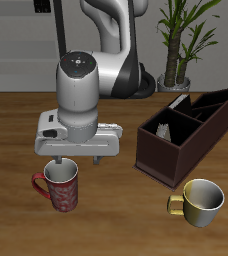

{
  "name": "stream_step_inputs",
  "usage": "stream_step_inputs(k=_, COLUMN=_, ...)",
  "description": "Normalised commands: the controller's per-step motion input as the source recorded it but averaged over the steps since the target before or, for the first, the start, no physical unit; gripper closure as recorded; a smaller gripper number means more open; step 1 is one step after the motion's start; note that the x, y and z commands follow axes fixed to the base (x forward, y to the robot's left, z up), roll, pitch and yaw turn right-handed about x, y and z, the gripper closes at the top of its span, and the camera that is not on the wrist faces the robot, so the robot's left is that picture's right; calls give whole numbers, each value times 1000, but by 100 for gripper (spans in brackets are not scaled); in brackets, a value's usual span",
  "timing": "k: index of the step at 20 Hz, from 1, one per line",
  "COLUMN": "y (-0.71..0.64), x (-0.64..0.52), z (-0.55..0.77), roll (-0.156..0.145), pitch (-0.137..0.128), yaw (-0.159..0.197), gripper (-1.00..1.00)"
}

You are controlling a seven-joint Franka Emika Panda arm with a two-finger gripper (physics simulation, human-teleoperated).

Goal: Place the black book into the left desk caddy's front compartment and place the yellow book into the left desk caddy's right compartment and place the red mug into the left desk caddy's left compartment

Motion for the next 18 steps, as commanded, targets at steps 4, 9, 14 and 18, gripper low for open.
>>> stream_step_inputs(k=4, y=115, x=114, z=-281, roll=13, pitch=33, yaw=-14, gripper=-100)
stream_step_inputs(k=9, y=10, x=86, z=-415, roll=3, pitch=47, yaw=-30, gripper=-100)
stream_step_inputs(k=14, y=-134, x=58, z=-282, roll=-25, pitch=34, yaw=-66, gripper=100)
stream_step_inputs(k=18, y=-43, x=-54, z=-73, roll=-2, pitch=15, yaw=-38, gripper=100)
